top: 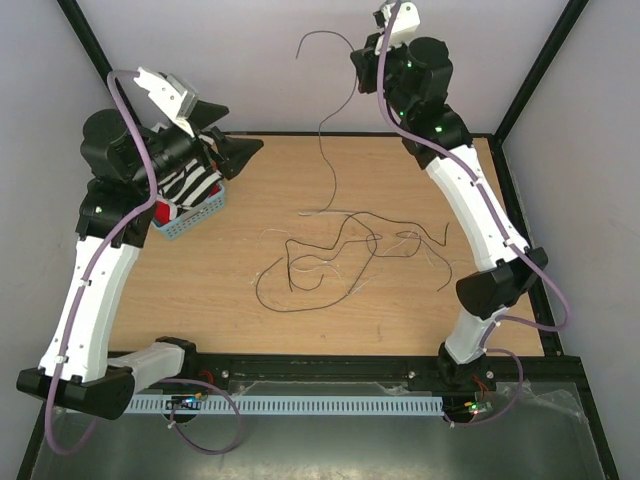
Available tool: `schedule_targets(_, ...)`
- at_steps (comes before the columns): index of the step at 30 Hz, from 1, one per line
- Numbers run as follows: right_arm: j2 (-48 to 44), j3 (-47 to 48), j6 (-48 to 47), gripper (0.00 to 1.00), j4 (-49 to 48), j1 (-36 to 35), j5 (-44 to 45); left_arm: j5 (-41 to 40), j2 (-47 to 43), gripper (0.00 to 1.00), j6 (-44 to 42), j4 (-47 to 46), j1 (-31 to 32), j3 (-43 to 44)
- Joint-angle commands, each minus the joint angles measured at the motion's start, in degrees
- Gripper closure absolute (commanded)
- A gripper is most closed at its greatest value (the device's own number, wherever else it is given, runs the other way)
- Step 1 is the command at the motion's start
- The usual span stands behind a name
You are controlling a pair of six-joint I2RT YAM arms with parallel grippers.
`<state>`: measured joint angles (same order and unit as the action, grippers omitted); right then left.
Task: Zip-tie the wires
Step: Pick up the cable at the center of the board.
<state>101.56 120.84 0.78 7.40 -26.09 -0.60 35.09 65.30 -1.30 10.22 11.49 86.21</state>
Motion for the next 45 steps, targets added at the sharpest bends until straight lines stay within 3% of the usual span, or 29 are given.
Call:
schedule_targets(1,-3.9,-2.2,-2.5,1.00,-3.2,0.1,-4.6,2.2,1.2,0.01,-1.1,-6.6,-0.1,1.5)
schedule_targets(16,-11.3,-17.0,-6.8,1.00,-10.2,0.0,-19.8,1.5,17.1,0.01,-2.4,-14.6,2.6,11.7)
schedule_targets(24,-12.4,-19.8,-7.6,1.00,-11.4,0.0,-24.5,4.1,24.0,0.15,-1.8,-14.8,4.8,16.5)
schedule_targets(31,-13.9,-23.1,-6.9,1.00,-14.5,0.1,-24.5,5.0,26.1,0.50,-1.7,-14.7,5.4,17.2)
schedule_targets(36,-14.6,-24.1,-6.6,1.00,-15.5,0.0,-25.1,4.8,25.9,0.70,-1.8,-14.7,5.5,15.3)
schedule_targets(39,-14.5,-24.3,-6.7,1.00,-15.4,0.1,-24.5,4.8,25.2,1.00,-2.1,-14.7,5.7,14.4)
schedule_targets(41,-14.4,-24.7,-6.7,1.00,-15.5,0.1,-23.8,4.7,24.4,1.00,-2.1,-14.7,5.8,13.8)
schedule_targets(45,-13.9,-26.7,-5.8,0.69,-16.9,0.0,-20.7,0.8,22.3,1.00,-1.0,-14.6,5.9,12.8)
